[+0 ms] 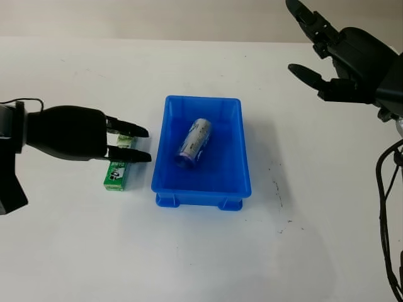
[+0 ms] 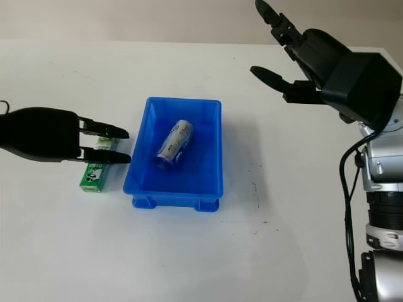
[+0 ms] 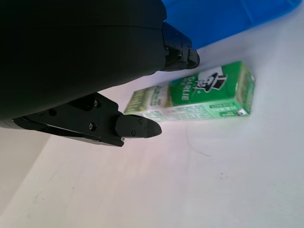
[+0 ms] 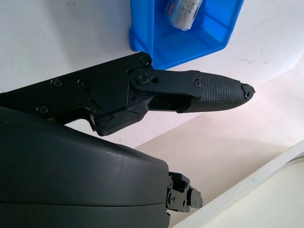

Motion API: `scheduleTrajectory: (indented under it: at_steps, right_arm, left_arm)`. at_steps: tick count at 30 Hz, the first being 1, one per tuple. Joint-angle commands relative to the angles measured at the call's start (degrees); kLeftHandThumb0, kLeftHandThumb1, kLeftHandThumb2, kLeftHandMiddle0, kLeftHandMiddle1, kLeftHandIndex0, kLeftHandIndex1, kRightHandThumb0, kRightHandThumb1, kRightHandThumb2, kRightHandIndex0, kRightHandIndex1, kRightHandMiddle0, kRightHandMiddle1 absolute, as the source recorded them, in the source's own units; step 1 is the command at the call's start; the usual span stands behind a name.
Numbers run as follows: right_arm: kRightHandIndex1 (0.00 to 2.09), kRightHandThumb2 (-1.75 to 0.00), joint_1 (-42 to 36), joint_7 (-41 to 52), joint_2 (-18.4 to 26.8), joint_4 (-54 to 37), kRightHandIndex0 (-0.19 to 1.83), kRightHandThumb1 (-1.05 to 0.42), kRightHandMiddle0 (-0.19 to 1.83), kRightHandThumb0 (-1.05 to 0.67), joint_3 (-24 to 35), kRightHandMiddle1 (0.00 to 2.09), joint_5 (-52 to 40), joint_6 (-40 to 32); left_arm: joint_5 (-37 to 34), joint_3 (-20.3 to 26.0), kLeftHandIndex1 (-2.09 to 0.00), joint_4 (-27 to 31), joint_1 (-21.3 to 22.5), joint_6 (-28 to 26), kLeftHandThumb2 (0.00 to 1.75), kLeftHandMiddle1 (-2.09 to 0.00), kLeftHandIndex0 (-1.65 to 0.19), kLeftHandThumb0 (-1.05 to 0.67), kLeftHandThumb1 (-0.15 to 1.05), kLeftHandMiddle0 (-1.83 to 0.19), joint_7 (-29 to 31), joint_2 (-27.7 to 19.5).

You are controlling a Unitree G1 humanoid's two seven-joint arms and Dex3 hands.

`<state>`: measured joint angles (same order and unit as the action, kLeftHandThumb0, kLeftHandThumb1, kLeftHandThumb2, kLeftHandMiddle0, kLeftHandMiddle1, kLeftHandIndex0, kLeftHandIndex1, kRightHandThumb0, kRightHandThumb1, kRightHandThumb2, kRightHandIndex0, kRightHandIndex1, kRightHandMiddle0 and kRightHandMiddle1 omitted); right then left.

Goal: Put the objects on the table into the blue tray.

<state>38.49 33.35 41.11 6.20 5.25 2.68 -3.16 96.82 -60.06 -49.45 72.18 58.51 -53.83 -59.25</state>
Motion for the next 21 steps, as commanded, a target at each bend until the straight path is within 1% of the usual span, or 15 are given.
scheduleTrajectory:
  at_steps: [1,4,7,8,9,10,11,12,13,15,16,17,18,19,21]
  right_arm:
    - [0.03,-0.5,-0.66,0.14,1.42,-1.45,-0.19,-1.05,-0.18,-0.87,1.08,0.06,-0.42,-0.68]
    - [0.04,-0.5,-0.99,-0.07,1.77,-1.81,-0.19,-1.05,-0.17,-0.87,1.24,0.06,-0.09,-0.48]
    - [0.04,-0.5,-1.21,-0.1,1.8,-1.99,-0.18,-1.05,-0.16,-0.87,1.54,0.06,-0.36,-0.57]
    - [0.05,-0.5,-1.28,-0.06,1.84,-2.03,-0.18,-1.05,-0.16,-0.87,1.6,0.06,-0.43,-0.51]
    - [0.05,-0.49,-1.35,-0.06,1.89,-2.03,-0.18,-1.05,-0.16,-0.87,1.65,0.06,-0.46,-0.46]
    - [0.05,-0.49,-1.41,-0.04,1.99,-2.12,-0.18,-1.05,-0.16,-0.87,1.68,0.06,-0.44,-0.49]
    - [0.05,-0.5,-1.48,-0.03,2.03,-2.22,-0.18,-1.05,-0.16,-0.86,1.75,0.06,-0.49,-0.57]
    - [0.05,-0.5,-1.52,-0.03,2.09,-2.2,-0.18,-1.05,-0.16,-0.86,1.81,0.06,-0.52,-0.4]
    - [0.05,-0.5,-1.54,-0.02,2.12,-2.2,-0.18,-1.05,-0.16,-0.85,1.87,0.06,-0.56,-0.29]
    - [0.05,-0.5,-1.55,0.08,2.03,-1.9,-0.18,-1.05,-0.16,-0.84,2.13,0.06,-1.03,0.33]
    - [0.05,-0.5,-1.58,0.11,1.98,-1.8,-0.18,-1.05,-0.16,-0.83,2.28,0.06,-1.29,0.47]
    - [0.05,-0.5,-1.64,0.1,1.99,-1.74,-0.18,-1.05,-0.16,-0.83,2.4,0.06,-1.46,0.54]
    - [0.05,-0.5,-1.74,0.05,2.04,-1.65,-0.18,-1.05,-0.16,-0.83,2.54,0.06,-1.56,0.6]
    - [0.05,-0.5,-1.79,0.03,2.06,-1.58,-0.18,-1.05,-0.16,-0.82,2.65,0.06,-1.6,0.67]
    - [0.05,-0.51,-1.88,-0.07,2.04,-1.3,-0.18,-1.05,-0.15,-0.82,2.82,0.06,-1.52,1.25]
  left_arm:
    - [0.08,-1.28,-0.1,-1.06,-0.3,-0.02,0.22,-0.07,-0.16,0.02,1.04,-0.2,-0.22,0.71]
    - [0.51,-2.72,-0.12,-1.69,0.01,0.5,0.19,-0.09,-0.19,0.01,1.01,-0.25,-0.88,1.87]
    - [0.8,-4.11,-0.17,-2.15,-0.09,0.34,0.16,-0.14,-0.27,0.0,1.0,-0.36,-4.22,2.89]
    - [0.93,-4.51,-0.21,-2.32,-0.26,-0.07,0.14,-0.17,-0.3,-0.01,1.0,-0.4,-5.84,3.23]
    - [1.26,-5.07,-0.34,-2.54,-0.36,-0.63,0.11,-0.26,-0.3,-0.02,1.0,-0.42,-7.45,3.6]
    - [1.56,-5.68,-0.64,-2.92,-0.39,-1.11,0.08,-0.48,-0.22,-0.06,1.01,-0.37,-8.86,4.02]
    - [1.73,-6.22,-0.83,-3.5,-0.42,-1.39,0.07,-0.65,-0.18,-0.09,1.0,-0.33,-10.09,4.49]
    - [1.58,-6.57,-0.99,-4.35,-0.57,-1.38,0.06,-0.82,-0.18,-0.11,0.99,-0.33,-11.37,5.02]
    - [1.29,-6.89,-1.22,-5.33,-0.55,-0.83,0.05,-1.07,-0.21,-0.15,0.97,-0.34,-11.84,5.56]
    - [0.83,-7.52,-1.58,-6.77,-0.46,0.05,0.05,-1.45,-0.19,-0.16,0.97,-0.31,-12.75,6.43]
    - [0.96,-7.97,-1.85,-7.2,-0.44,-0.08,0.06,-1.81,-0.17,-0.16,0.98,-0.3,-13.46,6.75]
    - [1.17,-8.39,-1.97,-7.43,-0.41,-0.41,0.06,-1.95,-0.18,-0.16,0.99,-0.35,-13.8,6.96]
    - [0.83,-8.51,-2.03,-7.76,-0.32,0.08,0.06,-2.02,-0.21,-0.16,1.0,-0.43,-12.72,7.1]
    - [0.49,-8.58,-2.07,-7.99,-0.23,0.5,0.07,-2.06,-0.18,-0.16,1.01,-0.48,-11.77,7.17]
    - [-0.26,-8.58,-2.09,-8.04,-0.28,1.04,0.06,-2.09,-0.16,-0.16,1.01,-0.49,-10.43,7.12]
